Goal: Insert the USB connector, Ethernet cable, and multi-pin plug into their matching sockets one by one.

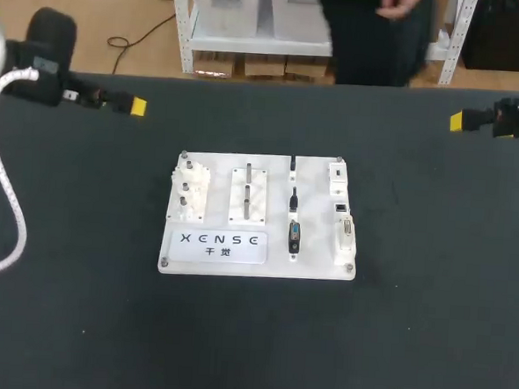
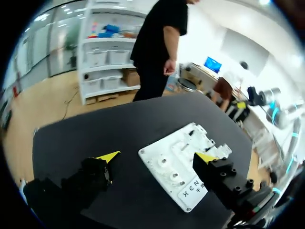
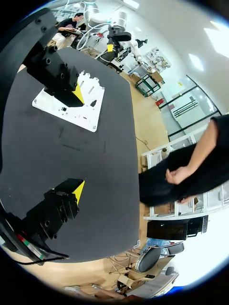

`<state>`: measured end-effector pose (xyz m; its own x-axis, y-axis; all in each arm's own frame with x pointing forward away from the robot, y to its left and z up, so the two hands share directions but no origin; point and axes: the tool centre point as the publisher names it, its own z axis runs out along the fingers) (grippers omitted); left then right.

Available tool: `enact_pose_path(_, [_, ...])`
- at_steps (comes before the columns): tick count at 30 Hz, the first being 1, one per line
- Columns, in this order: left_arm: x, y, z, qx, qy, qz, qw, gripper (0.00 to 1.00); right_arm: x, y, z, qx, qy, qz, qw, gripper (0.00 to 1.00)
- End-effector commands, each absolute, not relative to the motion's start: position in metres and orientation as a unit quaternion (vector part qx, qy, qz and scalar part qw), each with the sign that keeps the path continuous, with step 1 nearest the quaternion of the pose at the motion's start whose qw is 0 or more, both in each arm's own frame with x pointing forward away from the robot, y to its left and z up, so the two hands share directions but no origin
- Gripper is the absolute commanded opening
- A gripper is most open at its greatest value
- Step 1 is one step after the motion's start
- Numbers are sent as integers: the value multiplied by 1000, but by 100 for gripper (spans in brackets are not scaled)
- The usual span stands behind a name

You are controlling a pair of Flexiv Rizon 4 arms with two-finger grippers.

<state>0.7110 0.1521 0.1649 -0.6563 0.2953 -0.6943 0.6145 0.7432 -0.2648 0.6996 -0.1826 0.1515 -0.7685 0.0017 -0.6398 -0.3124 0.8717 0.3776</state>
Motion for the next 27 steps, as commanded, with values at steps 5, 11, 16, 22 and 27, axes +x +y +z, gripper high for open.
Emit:
enact_pose_path(5, [705,84,166,703,639,-229,212,100,701,-184,150,-87,908,242,330,100])
enact_pose_path(11, [683,72,148,796,551,-197,154,100,701,-184,150,-87,908,242,330,100])
enact_pose_path(16, [671,79,139,828,515,-177,135,100,701,-184,150,-87,908,242,330,100])
enact_pose_path(22, [662,81,137,855,473,-175,121,100,701,-184,150,-87,908,242,330,100])
enact_pose_path(27, [658,77,132,869,446,-182,116,100,701,-184,150,-87,908,242,330,100])
